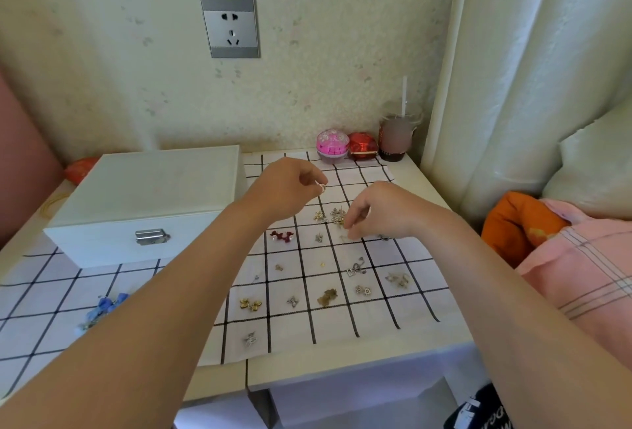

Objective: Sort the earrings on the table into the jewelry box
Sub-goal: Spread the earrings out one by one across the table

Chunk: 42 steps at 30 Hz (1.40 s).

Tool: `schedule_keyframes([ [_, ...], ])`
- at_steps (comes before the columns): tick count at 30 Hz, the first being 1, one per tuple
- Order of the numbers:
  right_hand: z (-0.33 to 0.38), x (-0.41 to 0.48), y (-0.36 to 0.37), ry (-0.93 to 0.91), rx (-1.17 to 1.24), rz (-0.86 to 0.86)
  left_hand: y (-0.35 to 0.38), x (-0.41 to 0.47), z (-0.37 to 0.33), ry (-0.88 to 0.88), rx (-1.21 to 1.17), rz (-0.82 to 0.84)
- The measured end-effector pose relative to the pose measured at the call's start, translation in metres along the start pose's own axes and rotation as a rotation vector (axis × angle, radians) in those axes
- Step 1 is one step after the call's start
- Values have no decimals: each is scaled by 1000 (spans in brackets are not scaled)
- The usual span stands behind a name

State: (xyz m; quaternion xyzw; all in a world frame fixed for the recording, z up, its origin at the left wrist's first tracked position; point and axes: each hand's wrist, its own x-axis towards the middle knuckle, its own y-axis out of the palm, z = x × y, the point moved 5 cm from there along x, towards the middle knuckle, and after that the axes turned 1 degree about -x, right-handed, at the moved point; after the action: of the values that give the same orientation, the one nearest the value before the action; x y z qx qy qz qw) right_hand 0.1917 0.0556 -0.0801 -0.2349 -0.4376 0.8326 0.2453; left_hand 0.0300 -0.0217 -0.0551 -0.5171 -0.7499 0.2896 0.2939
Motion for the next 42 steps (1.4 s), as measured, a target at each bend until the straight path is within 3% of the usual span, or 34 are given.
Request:
schedule_keyframes([
  [8,-2,4,5,17,-50,22,6,7,7,-59,97,44],
  [15,-33,13,-33,114,16,-364,17,14,20,-74,133,76],
  [25,-44,39,-13,179,-31,-262,26,19,43,-151,204,86],
  [33,-15,33,-19,17,-41,-152,23,20,50,-196,280,63],
  [36,-10,30,-11,45,-136,-54,23,21,50,-204,279,66],
  [42,-9,31,-6,63,-179,-47,22,20,50,-200,280,68],
])
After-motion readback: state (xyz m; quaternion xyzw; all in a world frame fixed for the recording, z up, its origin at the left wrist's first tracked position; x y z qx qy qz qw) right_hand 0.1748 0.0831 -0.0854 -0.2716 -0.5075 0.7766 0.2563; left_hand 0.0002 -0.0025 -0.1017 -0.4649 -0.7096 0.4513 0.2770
